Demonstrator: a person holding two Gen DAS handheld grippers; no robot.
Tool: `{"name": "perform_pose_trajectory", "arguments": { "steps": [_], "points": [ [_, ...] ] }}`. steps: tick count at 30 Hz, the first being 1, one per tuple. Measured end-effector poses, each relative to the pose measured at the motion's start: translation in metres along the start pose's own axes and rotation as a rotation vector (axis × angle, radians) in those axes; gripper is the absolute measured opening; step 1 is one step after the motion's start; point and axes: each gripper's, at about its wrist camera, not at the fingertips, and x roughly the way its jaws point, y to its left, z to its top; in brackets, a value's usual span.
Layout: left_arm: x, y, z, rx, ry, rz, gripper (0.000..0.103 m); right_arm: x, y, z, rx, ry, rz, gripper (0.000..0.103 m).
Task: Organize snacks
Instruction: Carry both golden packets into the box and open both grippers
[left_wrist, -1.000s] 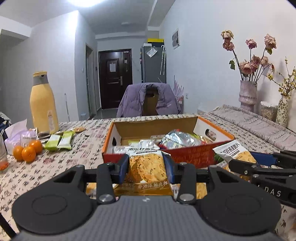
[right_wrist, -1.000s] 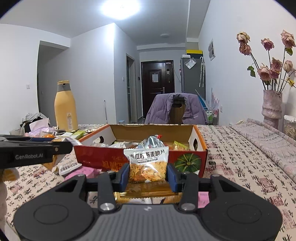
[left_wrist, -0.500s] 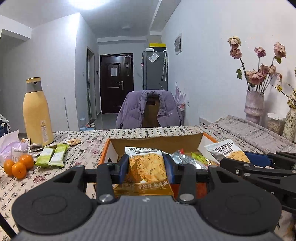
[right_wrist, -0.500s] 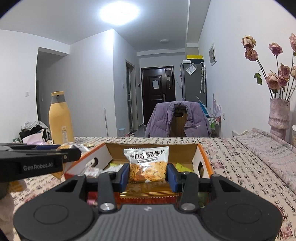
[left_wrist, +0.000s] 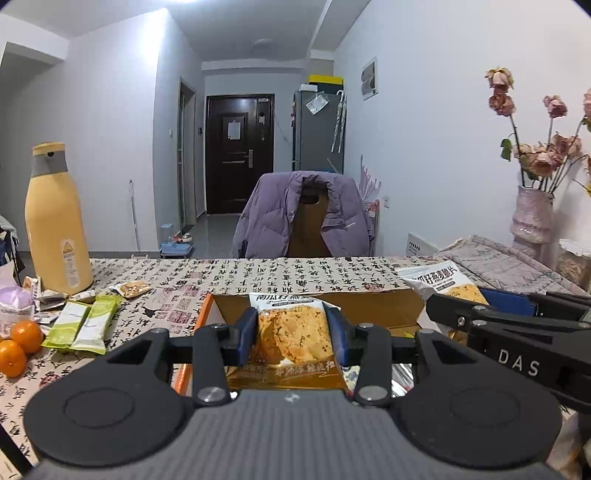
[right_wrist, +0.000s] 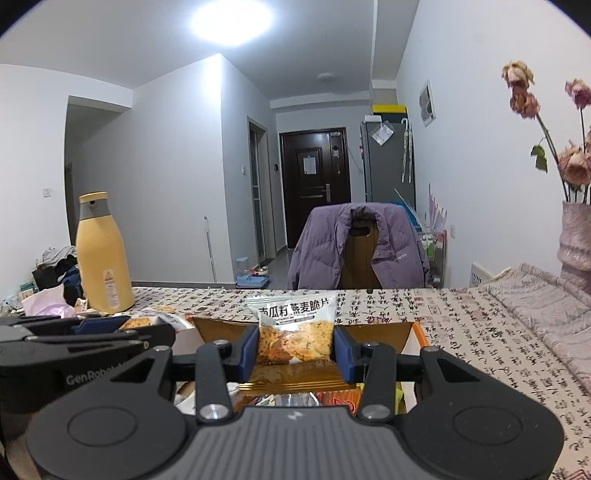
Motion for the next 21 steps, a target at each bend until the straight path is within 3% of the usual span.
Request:
{"name": "perform_pose_trajectory", "arguments": {
  "steps": [9, 19, 21],
  "points": [
    [0.036, 0.009, -0.013, -0.042, 0.035, 0.011, 0.042, 0.035, -0.014, -0.021, 0.05, 0.047, 0.004, 0.042],
    [0.04, 0.02, -0.02, -0.07, 0.057, -0.008, 0.043, 0.039, -0.014, -0.029, 0.05, 0.078, -0.011, 0.045],
    [0.039, 0.02, -0.022, -0.069, 0.049, 0.0, 0.056, 0.038, -0.014, -0.029, 0.051, 0.077, -0.014, 0.059]
  ]
}}
